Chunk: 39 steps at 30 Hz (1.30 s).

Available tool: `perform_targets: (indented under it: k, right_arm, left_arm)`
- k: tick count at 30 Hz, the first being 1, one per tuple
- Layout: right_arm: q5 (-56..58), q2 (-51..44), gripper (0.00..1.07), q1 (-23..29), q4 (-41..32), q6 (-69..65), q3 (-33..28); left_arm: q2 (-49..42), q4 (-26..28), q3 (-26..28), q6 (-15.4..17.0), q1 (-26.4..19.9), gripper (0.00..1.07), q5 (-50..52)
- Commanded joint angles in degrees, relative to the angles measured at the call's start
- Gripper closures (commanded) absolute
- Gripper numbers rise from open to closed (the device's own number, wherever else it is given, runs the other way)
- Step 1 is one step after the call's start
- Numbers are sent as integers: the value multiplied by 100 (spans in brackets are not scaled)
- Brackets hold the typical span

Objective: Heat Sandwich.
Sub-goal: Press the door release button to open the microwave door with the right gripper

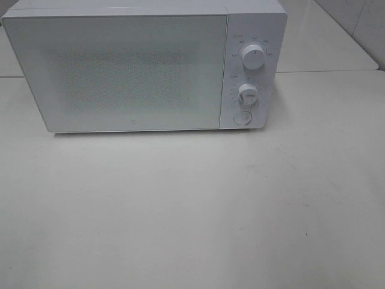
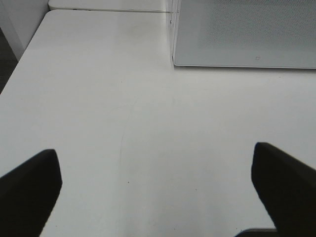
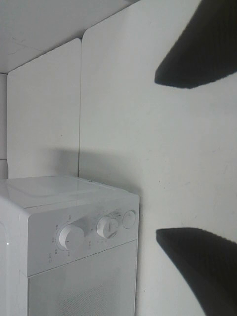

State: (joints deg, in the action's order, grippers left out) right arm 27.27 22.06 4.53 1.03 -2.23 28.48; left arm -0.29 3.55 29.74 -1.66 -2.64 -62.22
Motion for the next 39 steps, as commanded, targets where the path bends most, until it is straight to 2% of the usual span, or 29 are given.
perform_targets:
  k: [1, 30, 39]
  right_arm:
    - [-384, 367, 33, -34, -11, -34, -17]
    - [-3741, 3392, 33, -34, 6, -52, -17]
    - [-5265, 4297, 33, -17, -103, 223, -206]
  left_arm:
    - [-34, 6, -23, 23, -17, 9, 69]
    - [-34, 6, -23, 23, -17, 9, 69]
    - [-34, 6, -23, 23, -17, 9, 69]
